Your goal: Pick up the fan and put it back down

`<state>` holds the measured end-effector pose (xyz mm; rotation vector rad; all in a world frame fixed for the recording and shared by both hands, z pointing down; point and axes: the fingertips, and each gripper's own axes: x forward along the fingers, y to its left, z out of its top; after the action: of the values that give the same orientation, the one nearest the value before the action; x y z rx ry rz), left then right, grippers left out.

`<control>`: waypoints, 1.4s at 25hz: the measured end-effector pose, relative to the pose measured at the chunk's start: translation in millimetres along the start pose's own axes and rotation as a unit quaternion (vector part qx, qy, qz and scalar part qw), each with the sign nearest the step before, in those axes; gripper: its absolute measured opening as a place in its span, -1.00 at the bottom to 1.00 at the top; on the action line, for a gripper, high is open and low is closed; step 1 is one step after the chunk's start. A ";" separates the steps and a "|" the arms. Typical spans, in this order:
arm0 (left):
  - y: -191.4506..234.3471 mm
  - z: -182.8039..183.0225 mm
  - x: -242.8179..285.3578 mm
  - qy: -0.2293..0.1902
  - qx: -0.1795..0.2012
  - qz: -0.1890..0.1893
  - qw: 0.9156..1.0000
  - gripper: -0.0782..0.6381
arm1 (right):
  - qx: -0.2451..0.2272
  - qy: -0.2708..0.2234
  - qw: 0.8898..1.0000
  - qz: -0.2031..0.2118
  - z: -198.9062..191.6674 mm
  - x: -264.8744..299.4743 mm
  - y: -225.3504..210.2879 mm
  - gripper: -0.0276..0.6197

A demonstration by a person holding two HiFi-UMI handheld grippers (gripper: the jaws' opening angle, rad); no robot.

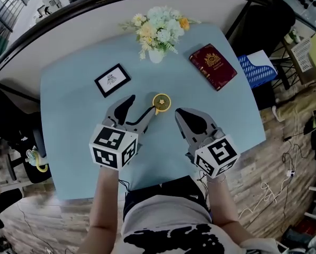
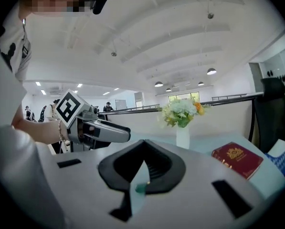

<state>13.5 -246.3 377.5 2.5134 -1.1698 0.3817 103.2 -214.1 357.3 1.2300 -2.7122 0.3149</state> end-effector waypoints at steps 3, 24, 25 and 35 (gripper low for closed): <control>-3.0 18.7 -13.1 -0.022 0.015 0.005 1.000 -0.04 | -0.014 -0.014 1.000 0.008 17.7 -1.2 10.1 -0.90; -18.7 39.6 -81.1 -0.090 0.042 0.024 0.995 -0.73 | -0.072 -0.061 0.993 0.067 64.0 -15.2 72.6 -0.90; -18.5 36.4 -82.2 -0.086 0.044 0.025 0.995 -0.74 | -0.072 -0.058 0.993 0.067 61.3 -14.8 73.2 -0.90; -17.4 8.0 -85.5 -0.050 0.068 0.040 0.996 -0.75 | -0.048 -0.049 0.996 0.064 49.4 -11.7 72.6 -0.91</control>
<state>-25.6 -180.8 334.6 2.6362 -1.3269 0.3710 53.7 -171.2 297.5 1.0770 -2.8593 0.1385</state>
